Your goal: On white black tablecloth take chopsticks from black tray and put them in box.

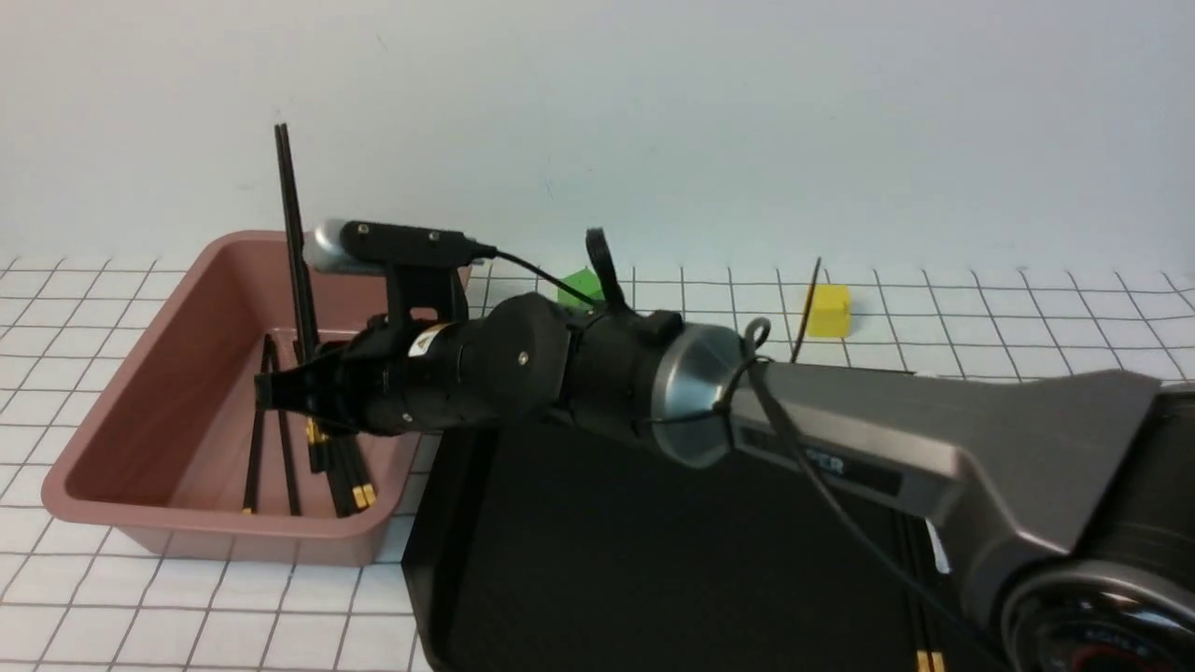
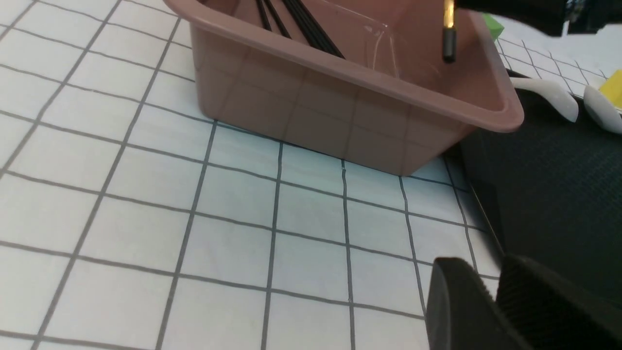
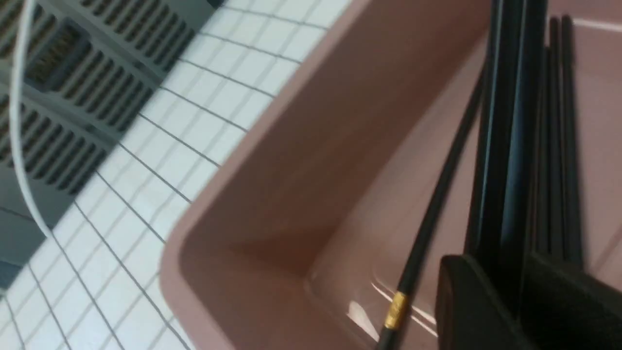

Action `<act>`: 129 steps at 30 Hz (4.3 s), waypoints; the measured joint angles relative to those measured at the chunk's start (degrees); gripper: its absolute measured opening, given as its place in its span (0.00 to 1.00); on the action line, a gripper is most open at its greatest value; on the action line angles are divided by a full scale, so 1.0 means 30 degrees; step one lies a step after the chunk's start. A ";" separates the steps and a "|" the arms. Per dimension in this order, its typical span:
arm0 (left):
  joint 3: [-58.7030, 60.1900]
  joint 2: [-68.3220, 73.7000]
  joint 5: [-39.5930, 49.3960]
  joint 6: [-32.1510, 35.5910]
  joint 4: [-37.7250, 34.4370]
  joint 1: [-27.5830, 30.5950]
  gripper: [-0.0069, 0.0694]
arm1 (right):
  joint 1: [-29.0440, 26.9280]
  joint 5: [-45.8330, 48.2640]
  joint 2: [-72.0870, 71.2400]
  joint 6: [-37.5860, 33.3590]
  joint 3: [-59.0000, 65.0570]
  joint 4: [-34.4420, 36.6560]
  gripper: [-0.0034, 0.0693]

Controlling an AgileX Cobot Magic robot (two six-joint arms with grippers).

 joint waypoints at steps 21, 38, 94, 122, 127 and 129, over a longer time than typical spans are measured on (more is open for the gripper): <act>0.0000 0.0000 0.0000 0.0000 0.0000 0.0013 0.29 | -0.6849 1.9141 -1.1935 -0.0022 -0.0946 -0.5128 0.03; 0.0000 0.0000 0.0016 0.0000 0.0000 0.0038 0.30 | -0.7299 0.9377 -3.1653 0.1058 2.0592 -1.0454 0.04; 0.0000 0.0000 0.0016 0.0000 0.0000 0.0038 0.36 | -1.5182 0.1555 -4.3471 0.4372 3.5338 -1.3640 0.08; 0.0000 0.0000 0.0016 -0.0004 0.0000 0.0038 0.40 | -1.6034 0.3413 -4.3471 0.4378 3.5219 -1.4820 0.14; 0.0000 0.0000 0.0016 -0.0004 0.0000 0.0038 0.40 | -1.6034 0.3428 -4.3471 0.4378 3.5219 -1.4820 0.15; 0.0000 0.0000 0.0016 -0.0004 0.0000 0.0038 0.40 | -1.6034 0.3428 -4.3471 0.4378 3.5219 -1.4820 0.15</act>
